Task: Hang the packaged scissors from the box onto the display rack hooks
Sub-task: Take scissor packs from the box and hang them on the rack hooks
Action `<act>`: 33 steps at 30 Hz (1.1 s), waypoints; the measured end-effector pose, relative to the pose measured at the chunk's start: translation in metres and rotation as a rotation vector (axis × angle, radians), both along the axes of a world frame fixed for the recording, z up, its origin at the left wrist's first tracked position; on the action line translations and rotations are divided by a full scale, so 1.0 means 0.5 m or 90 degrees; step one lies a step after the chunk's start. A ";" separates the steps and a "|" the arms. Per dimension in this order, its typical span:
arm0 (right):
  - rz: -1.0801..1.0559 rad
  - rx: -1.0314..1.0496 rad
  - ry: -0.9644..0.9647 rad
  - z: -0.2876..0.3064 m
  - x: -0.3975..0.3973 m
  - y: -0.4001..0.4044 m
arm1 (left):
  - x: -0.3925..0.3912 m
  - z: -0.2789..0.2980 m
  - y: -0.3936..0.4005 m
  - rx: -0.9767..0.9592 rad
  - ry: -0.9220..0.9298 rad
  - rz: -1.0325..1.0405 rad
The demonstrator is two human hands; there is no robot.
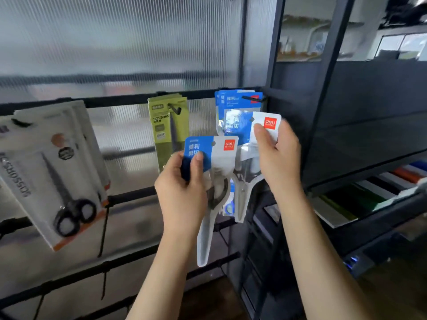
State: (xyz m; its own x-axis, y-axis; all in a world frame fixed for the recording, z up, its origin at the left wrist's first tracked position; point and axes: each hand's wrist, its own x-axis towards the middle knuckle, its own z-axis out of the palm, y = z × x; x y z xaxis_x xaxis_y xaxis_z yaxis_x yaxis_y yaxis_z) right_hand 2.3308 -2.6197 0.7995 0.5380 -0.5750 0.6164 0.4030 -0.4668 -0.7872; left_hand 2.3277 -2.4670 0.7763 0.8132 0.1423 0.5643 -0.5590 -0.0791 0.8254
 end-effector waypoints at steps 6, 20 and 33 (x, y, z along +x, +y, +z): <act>0.010 0.035 0.003 0.040 0.043 -0.065 | 0.029 0.043 -0.062 -0.001 -0.046 -0.005; 0.079 0.122 -0.005 0.068 0.095 -0.117 | 0.022 0.043 -0.096 0.015 -0.035 0.005; 0.181 0.148 0.036 0.053 0.095 -0.140 | 0.044 0.039 -0.133 -0.011 0.024 -0.007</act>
